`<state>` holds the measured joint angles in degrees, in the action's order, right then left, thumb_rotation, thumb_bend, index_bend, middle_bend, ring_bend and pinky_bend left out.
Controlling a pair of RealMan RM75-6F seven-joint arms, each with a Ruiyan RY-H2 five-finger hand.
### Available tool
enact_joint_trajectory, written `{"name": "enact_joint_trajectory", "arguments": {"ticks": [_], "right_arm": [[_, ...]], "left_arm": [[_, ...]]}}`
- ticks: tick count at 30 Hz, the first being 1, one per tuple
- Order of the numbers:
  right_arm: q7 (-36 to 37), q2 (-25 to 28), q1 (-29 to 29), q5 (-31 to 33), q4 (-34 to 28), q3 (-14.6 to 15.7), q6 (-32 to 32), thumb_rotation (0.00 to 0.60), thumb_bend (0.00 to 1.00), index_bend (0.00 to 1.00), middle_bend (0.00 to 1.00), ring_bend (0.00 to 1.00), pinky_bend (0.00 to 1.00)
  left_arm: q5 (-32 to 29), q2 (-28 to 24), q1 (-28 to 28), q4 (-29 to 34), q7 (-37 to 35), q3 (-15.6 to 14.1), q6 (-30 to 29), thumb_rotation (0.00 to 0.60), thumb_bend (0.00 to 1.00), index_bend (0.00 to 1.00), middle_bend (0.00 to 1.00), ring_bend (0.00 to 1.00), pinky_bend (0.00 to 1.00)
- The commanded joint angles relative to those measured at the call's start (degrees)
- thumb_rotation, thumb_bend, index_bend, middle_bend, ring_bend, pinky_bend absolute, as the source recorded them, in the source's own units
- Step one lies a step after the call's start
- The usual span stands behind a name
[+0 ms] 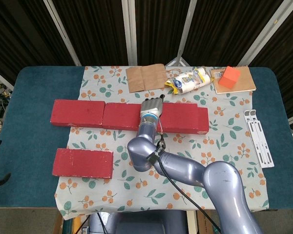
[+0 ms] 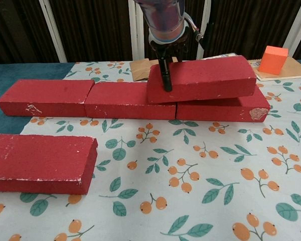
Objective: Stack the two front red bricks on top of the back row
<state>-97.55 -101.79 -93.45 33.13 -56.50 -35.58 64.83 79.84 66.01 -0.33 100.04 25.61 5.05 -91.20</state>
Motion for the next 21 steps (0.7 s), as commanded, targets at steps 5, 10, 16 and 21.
{"name": "enact_joint_trajectory", "arguments": {"ticks": [5,10,16,21], "right_arm": [[-1.5,-1.3,2.0,-1.9,1.9,-3.3,-2.6,0.600,0.21,0.29,0.30,0.28,0.00],[-2.2,-1.8,2.3,-3.3,2.9,-4.7,-2.7,0.600,0.21,0.30,0.31,0.28,0.00],[-2.2,-2.5,2.8,-4.9,3.8,-6.0,-3.7,0.600,0.21,0.30,0.31,0.28,0.00],[-2.7,-3.4,3.0,-5.6,4.8,-6.6,-4.7,0.600,0.21,0.30,0.31,0.28,0.00]], "left_arm": [[-0.5,0.6,0.5,-0.2,0.9,0.0,0.6,0.600,0.04,0.13,0.02,0.00,0.06],[-0.8,0.7,0.6,-0.2,1.4,-0.1,0.5,0.600,0.04,0.13,0.02,0.00,0.06],[-1.1,0.8,0.6,-0.2,1.6,0.1,0.2,0.600,0.04,0.13,0.02,0.00,0.06],[-1.3,0.9,0.7,-0.3,1.7,0.1,0.1,0.600,0.04,0.13,0.02,0.00,0.06]]}}
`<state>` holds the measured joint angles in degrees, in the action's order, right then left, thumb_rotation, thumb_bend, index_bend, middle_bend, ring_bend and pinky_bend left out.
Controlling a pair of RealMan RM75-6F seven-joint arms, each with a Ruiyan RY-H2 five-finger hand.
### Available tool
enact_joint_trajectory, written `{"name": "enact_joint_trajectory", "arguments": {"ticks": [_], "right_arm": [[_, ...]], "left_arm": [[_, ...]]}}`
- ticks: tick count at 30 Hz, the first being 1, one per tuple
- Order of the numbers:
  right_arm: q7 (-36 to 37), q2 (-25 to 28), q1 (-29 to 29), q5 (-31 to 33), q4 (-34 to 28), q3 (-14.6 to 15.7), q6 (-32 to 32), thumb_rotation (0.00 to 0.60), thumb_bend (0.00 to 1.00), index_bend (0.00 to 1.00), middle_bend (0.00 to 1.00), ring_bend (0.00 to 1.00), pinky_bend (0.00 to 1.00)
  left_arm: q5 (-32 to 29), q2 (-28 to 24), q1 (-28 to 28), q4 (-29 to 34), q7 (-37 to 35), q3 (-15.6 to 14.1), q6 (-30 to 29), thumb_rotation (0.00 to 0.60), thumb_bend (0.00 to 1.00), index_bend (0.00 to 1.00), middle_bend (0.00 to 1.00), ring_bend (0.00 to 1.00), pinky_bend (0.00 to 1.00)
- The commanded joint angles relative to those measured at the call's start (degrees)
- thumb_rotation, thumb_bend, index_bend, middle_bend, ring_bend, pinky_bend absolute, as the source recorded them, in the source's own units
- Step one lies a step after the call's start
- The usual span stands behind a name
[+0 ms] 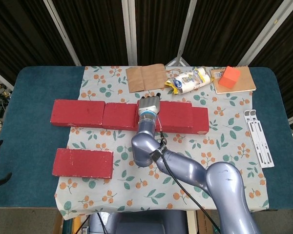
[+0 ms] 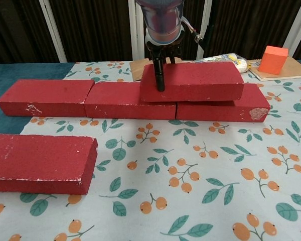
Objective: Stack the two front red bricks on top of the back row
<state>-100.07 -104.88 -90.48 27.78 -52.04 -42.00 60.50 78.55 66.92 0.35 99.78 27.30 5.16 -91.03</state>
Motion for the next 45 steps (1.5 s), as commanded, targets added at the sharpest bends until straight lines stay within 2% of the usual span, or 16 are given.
{"name": "enact_joint_trajectory", "arguments": {"ticks": [1,29,45], "right_arm": [[-0.3,-0.6,0.0,-0.4,0.8,-0.3,-0.7,0.600,0.21,0.30,0.31,0.28,0.00],[-2.6,-5.6,-1.6,-2.6,9.4,-4.2,-5.2,0.600,0.21,0.30,0.31,0.28,0.00],[-3.7,-6.9,-1.5,-3.6,11.3,-6.0,-6.2,0.600,0.21,0.30,0.31,0.28,0.00]], "left_arm": [[-0.1,0.1,0.0,0.0,0.1,0.0,-0.1,0.600,0.04,0.13,0.02,0.00,0.06],[-1.0,0.7,0.5,-0.5,0.9,0.2,-0.2,0.600,0.04,0.14,0.02,0.00,0.06],[-1.7,1.0,0.8,-0.9,1.5,0.2,0.0,0.600,0.04,0.14,0.02,0.00,0.06]]}}
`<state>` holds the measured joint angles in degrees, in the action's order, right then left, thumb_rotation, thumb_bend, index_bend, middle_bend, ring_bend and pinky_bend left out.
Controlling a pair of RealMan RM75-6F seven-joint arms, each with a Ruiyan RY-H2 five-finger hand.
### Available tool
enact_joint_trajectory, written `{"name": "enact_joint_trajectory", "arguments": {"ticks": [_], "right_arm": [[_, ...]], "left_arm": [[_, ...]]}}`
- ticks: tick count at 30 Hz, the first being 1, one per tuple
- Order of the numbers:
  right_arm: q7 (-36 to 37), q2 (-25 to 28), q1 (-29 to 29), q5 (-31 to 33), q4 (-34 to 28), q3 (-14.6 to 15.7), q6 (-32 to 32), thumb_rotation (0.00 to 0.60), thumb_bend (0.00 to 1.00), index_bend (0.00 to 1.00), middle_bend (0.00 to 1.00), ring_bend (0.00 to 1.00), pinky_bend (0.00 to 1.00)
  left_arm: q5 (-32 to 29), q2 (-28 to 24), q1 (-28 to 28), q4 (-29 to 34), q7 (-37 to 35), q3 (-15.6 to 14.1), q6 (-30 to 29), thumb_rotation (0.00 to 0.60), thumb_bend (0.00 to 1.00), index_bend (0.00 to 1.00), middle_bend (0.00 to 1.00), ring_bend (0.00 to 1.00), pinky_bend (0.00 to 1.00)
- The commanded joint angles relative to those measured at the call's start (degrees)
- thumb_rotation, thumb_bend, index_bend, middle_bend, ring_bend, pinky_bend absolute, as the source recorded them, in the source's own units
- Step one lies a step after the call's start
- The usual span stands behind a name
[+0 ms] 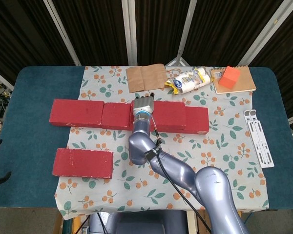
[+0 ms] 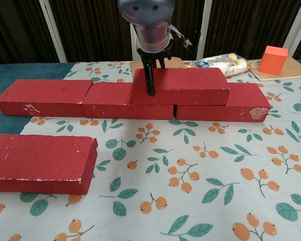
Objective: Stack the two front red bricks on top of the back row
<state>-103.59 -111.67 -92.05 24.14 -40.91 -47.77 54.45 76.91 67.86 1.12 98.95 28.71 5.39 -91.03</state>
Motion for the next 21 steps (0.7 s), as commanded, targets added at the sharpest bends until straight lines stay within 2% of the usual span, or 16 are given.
{"name": "enact_joint_trajectory", "arguments": {"ticks": [1,13,21], "right_arm": [[-0.2,-0.2,0.1,0.0,0.3,-0.3,-0.3,0.600,0.21,0.30,0.31,0.28,0.00],[0.2,-0.9,0.7,-1.3,1.7,-0.8,-1.0,0.600,0.21,0.30,0.31,0.28,0.00],[1.1,-0.6,1.1,-2.3,0.8,-1.3,-0.2,0.600,0.21,0.20,0.26,0.24,0.00]], "left_arm": [[-0.1,0.0,0.0,0.0,0.1,0.0,0.1,0.600,0.04,0.15,0.02,0.00,0.06],[-0.4,0.1,0.2,0.0,0.7,-0.2,0.2,0.600,0.04,0.15,0.02,0.00,0.06],[-0.4,0.2,0.2,0.0,0.9,-0.3,0.1,0.600,0.04,0.15,0.02,0.00,0.06]]}}
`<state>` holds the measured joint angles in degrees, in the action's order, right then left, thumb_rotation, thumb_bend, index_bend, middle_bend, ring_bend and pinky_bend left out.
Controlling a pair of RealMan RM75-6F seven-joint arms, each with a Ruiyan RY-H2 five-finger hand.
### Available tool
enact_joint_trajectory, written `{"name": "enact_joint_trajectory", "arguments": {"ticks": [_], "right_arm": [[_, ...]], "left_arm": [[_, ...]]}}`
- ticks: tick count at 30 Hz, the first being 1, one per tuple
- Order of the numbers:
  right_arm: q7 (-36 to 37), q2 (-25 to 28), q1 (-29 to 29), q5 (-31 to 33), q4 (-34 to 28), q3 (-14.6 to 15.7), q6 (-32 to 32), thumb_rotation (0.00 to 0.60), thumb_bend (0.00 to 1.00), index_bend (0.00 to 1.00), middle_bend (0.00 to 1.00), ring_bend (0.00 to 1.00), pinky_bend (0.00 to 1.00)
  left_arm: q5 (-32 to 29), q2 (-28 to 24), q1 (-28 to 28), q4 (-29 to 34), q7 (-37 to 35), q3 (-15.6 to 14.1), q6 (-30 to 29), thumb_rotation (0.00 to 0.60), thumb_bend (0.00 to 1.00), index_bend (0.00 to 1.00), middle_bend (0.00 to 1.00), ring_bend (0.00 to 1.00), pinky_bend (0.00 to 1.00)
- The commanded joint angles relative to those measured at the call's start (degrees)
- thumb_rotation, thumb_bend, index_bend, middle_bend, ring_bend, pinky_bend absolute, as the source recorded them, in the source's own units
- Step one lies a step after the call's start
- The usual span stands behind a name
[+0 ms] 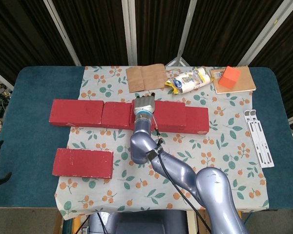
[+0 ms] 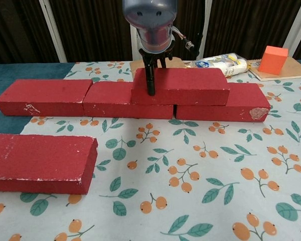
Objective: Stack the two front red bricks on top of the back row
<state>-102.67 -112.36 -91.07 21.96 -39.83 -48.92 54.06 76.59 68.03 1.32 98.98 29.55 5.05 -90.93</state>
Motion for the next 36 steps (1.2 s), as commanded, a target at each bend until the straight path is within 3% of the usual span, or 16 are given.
{"name": "enact_joint_trajectory", "arguments": {"ticks": [1,21,36], "right_arm": [[0.3,0.2,0.2,-0.2,-0.4,-0.2,0.3,0.600,0.21,0.19,0.25,0.23,0.00],[0.8,0.5,0.8,-0.4,-1.8,-0.6,-0.3,0.600,0.21,0.11,0.15,0.12,0.00],[1.4,0.7,0.4,-0.8,-2.2,-0.5,0.4,0.600,0.21,0.06,0.13,0.11,0.00]], "left_arm": [[0.0,0.0,0.1,0.0,0.0,0.0,0.1,0.600,0.04,0.15,0.02,0.00,0.06],[-0.2,0.0,0.1,0.0,0.0,-0.1,-0.1,0.600,0.04,0.15,0.02,0.00,0.06],[-0.4,0.0,0.1,-0.1,0.0,0.0,0.0,0.600,0.04,0.15,0.02,0.00,0.06]]}}
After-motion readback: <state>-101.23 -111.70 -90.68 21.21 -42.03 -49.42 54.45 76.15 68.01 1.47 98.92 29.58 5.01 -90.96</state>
